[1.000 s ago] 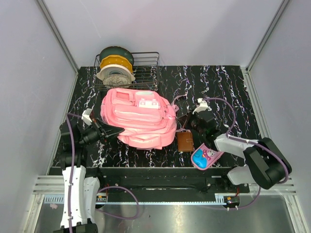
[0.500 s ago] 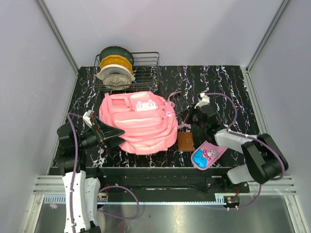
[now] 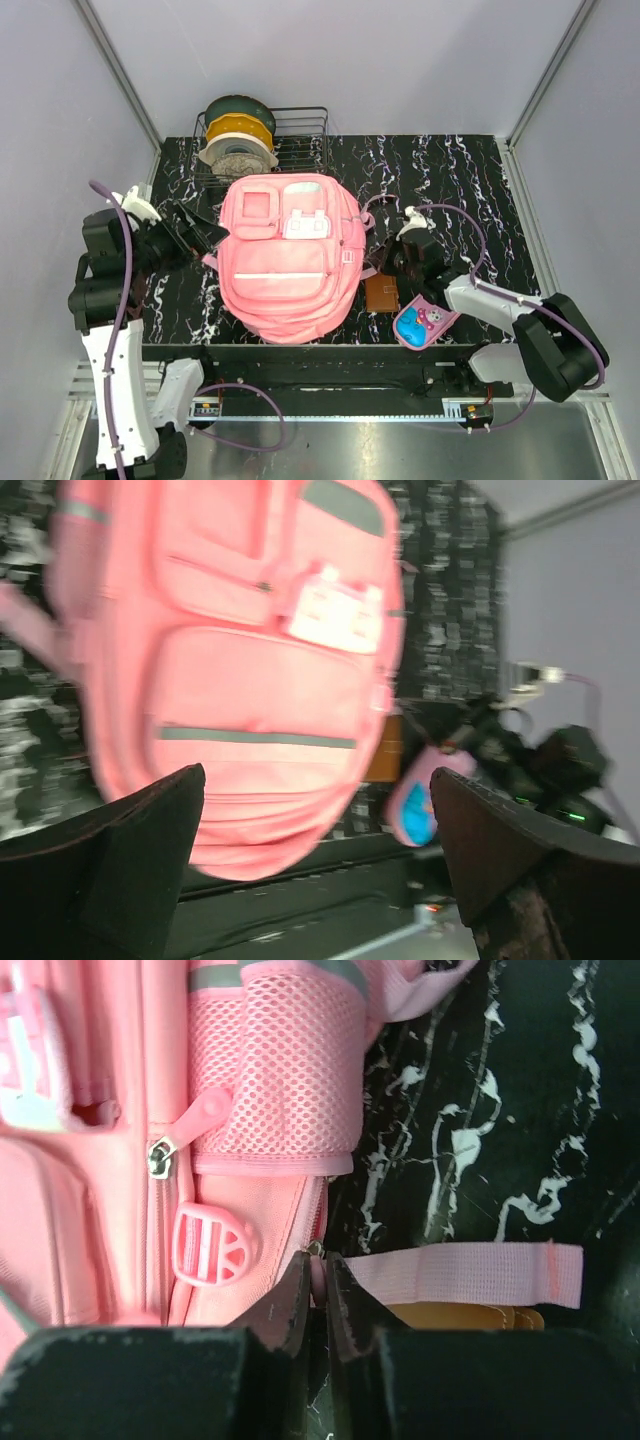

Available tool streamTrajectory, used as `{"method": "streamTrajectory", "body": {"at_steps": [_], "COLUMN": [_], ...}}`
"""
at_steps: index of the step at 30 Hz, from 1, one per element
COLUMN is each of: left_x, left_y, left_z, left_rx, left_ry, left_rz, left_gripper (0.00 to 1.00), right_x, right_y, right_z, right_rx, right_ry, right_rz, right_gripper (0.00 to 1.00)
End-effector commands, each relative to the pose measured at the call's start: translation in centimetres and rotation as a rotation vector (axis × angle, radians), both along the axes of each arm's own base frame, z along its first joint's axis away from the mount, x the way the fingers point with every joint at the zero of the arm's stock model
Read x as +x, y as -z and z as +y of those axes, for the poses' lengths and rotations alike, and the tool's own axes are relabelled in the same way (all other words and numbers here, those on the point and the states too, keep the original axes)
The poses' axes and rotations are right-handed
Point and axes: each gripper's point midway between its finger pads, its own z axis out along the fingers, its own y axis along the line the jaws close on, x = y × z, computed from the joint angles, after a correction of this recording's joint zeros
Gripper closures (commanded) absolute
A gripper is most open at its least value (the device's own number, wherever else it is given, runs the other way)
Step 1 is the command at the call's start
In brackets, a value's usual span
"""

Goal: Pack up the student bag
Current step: Zip the student bag at the center of the board, then unzip the student bag at the center of the board.

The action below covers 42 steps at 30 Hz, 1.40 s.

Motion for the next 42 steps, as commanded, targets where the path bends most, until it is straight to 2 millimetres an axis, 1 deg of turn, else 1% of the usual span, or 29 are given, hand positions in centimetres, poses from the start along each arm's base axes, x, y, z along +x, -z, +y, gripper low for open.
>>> {"method": "streamTrajectory", "body": {"at_steps": [1,2,3,4,5,6,7,8,10,11,12,14,16,17,19,20,23,24,25,26,28,29,30,31,32,33,35,38,42], "left_x": [-1.7,-1.3,-0.7,-0.4,-0.3,0.3,0.6,0.7,1.4,1.4,1.8,2.0,2.4,2.5,2.8,2.9,2.7,2.7,2.5,2.5,2.5,2.4,2.6,2.4,2.4,2.5,2.5,2.5,2.6], "left_y": [3.7,4.2,3.8,4.0,5.0,4.4,4.5,5.2,5.5,6.3,6.8,8.3,8.7,9.4,9.6,10.4,11.9,12.6,13.2,13.6,14.4,14.8,15.0,15.6,15.8,16.0,16.4,17.0,17.8], "left_z": [5.4,4.7,3.2,2.6,2.0,1.3,1.1,0.9,0.7,0.1,0.3,-0.5,-1.7,-2.0,-2.6,-2.7,-2.5,-1.8,-1.4,-1.0,-0.3,-0.1,0.2,0.3,0.4,0.8,0.8,0.9,0.5], "left_rx": [0.374,0.331,0.270,0.242,0.200,0.169,0.150,0.140,0.138,0.142,0.167,0.181,0.179,0.175,0.157,0.153,0.186,0.220,0.234,0.243,0.254,0.255,0.261,0.259,0.264,0.274,0.273,0.269,0.236], "left_ry": [-0.112,-0.083,-0.016,0.006,0.021,0.051,0.045,0.050,0.058,0.086,0.072,0.098,0.138,0.145,0.165,0.171,0.178,0.147,0.128,0.104,0.051,0.034,0.010,0.001,-0.007,-0.026,-0.032,-0.042,-0.048], "left_rz": [0.147,0.151,0.113,0.111,0.128,0.076,0.071,0.081,0.069,0.096,0.105,0.144,0.134,0.149,0.134,0.152,0.182,0.201,0.213,0.223,0.229,0.232,0.227,0.235,0.238,0.238,0.248,0.256,0.260], "left_gripper": [0.01,0.01,0.01,0.01,0.01,0.01,0.01,0.01,0.01,0.01,0.01,0.01,0.01,0.01,0.01,0.01,0.01,0.01,0.01,0.01,0.01,0.01,0.01,0.01,0.01,0.01,0.01,0.01,0.01], "right_x": [1.4,1.2,1.1,1.2,0.4,0.2,0.1,-0.4,-0.7,-1.3,-1.5,-2.6,-3.9,-3.5,-3.7,-3.4,-1.5,-0.6,0.4,1.1,2.9,3.6,4.3,4.6,5.0,5.7,6.1,5.9,5.7], "right_y": [0.3,0.2,0.0,-0.7,-0.6,-1.8,-2.6,-2.1,-4.0,-4.3,-5.7,-8.1,-8.3,-7.7,-7.1,-6.1,-6.5,-7.3,-7.1,-6.2,-6.7,-5.6,-6.3,-6.1,-4.8,-5.3,-4.6,-3.4,-2.9], "right_z": [-1.3,-0.9,-0.6,-0.5,-0.4,-0.6,-0.8,-2.0,-2.9,-2.9,-2.4,0.3,2.8,3.5,4.3,4.2,4.2,4.5,4.1,4.1,4.1,4.2,4.6,4.9,4.9,5.1,5.5,4.8,4.6], "right_rx": [-0.012,-0.009,-0.008,-0.015,-0.024,-0.014,-0.021,-0.065,-0.072,-0.071,-0.035,0.074,0.137,0.141,0.124,0.101,0.083,0.078,0.049,0.024,0.013,0.009,0.035,0.045,0.037,0.059,0.075,0.077,0.085], "right_ry": [0.126,0.098,0.077,0.062,0.035,0.036,0.037,0.070,0.096,0.082,0.061,-0.086,-0.236,-0.269,-0.341,-0.330,-0.275,-0.271,-0.231,-0.219,-0.183,-0.171,-0.168,-0.169,-0.148,-0.122,-0.105,-0.029,0.042], "right_rz": [0.019,0.025,0.026,0.009,0.034,0.015,0.005,0.037,0.010,0.021,-0.002,-0.025,0.011,0.020,0.015,0.042,0.011,-0.013,-0.017,0.002,-0.014,0.021,0.023,0.038,0.083,0.099,0.135,0.225,0.311], "right_gripper": [0.83,0.79,0.70,0.55,0.49,0.43,0.33,0.31,0.26,0.26,0.27,0.29,0.31,0.33,0.36,0.37,0.37,0.39,0.40,0.41,0.48,0.51,0.52,0.53,0.54,0.54,0.53,0.52,0.54]}}
